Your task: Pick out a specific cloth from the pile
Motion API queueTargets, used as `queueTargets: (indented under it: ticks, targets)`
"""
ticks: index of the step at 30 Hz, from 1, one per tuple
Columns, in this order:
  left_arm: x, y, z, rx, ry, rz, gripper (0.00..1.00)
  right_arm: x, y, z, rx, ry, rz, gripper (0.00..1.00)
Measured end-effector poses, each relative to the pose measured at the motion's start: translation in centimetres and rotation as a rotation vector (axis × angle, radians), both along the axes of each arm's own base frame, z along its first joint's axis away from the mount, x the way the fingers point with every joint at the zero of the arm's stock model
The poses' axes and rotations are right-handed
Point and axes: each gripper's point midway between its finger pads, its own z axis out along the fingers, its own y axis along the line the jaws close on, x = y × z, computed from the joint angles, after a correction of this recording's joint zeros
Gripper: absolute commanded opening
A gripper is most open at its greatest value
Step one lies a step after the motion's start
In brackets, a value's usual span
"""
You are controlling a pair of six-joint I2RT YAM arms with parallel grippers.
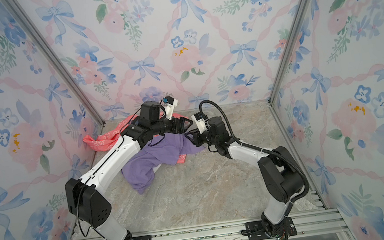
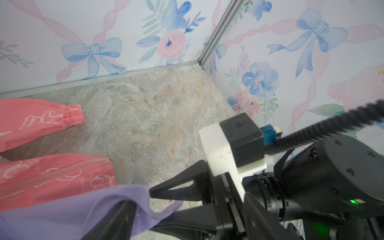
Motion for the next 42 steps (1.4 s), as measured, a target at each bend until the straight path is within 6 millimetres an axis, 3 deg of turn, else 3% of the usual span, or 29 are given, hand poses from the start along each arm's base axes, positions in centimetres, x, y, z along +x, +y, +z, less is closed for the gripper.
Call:
queueTargets:
  ticks: [10, 24, 34, 42]
  targets:
    - [-0.3, 2.0, 0.4, -0.006, 0.000, 0.040, 0.88, 1.5, 0.1, 1.1, -0.006, -0.042, -0.061, 0.00]
    - [0.9, 8.1, 5.1, 0.006, -0.127, 0.270, 0.94, 3.8, -0.3, 5.3, -0.014, -0.137, -0.141, 0.00]
    - [1.8, 17.3, 4.6, 0.022, -0.108, 0.638, 0.97, 4.9, 0.0, 11.4, 0.046, -0.240, -0.160, 0.00]
    - [0.6, 24.7, 1.3, -0.024, -0.014, 0.947, 0.87, 4.9, 0.1, 14.2, 0.076, -0.285, -0.161, 0.00]
